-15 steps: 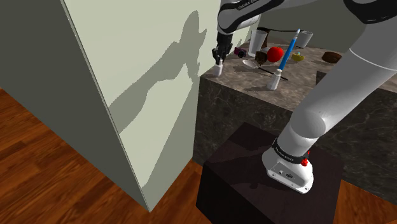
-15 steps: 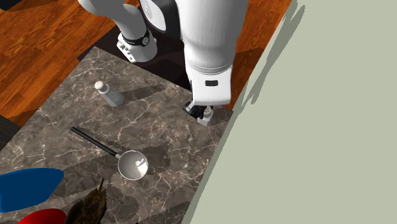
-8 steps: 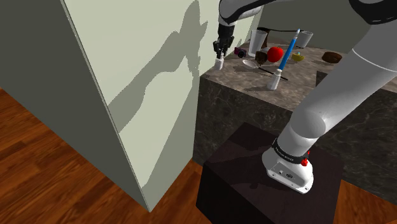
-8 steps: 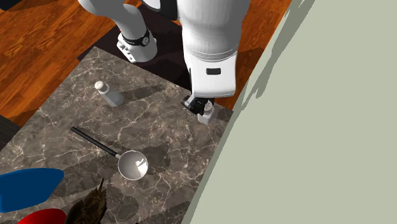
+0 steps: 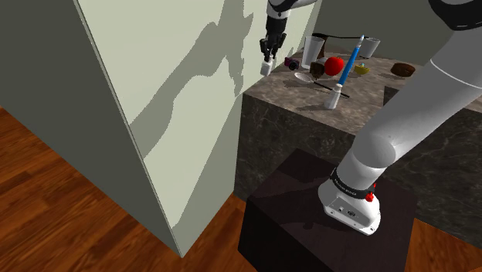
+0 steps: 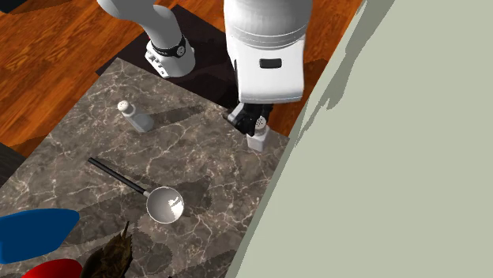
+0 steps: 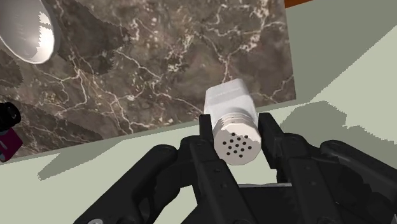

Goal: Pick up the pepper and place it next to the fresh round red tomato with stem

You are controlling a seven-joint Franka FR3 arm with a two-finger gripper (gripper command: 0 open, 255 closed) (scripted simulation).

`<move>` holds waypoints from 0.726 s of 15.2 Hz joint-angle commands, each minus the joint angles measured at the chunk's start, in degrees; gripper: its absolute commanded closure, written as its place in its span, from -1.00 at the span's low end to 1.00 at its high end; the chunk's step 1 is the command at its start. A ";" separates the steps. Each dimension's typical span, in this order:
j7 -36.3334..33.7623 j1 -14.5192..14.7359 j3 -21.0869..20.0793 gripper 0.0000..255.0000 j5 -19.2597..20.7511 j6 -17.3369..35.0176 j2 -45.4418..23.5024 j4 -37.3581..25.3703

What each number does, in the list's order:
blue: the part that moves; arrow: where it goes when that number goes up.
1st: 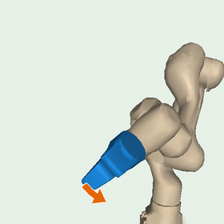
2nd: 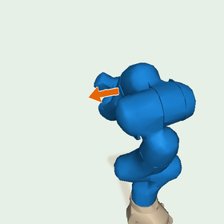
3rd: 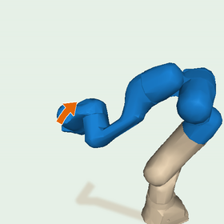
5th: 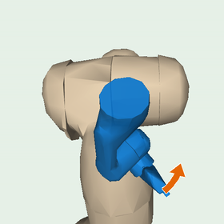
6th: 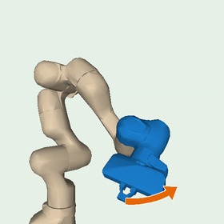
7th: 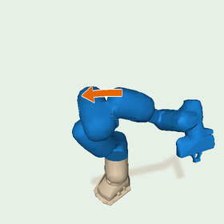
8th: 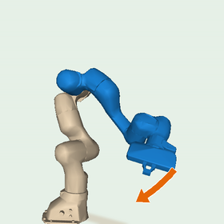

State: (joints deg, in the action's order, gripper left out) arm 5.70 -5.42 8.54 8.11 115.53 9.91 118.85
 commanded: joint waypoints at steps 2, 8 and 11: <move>0.28 0.01 -0.03 1.00 -0.08 -2.28 0.46 -1.80; 0.73 0.10 -0.16 1.00 -0.28 -6.86 0.70 -6.17; 0.96 0.14 -0.22 1.00 -0.39 -9.16 0.65 -8.53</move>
State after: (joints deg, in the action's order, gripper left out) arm 6.60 -5.30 8.35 7.77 107.10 10.67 111.14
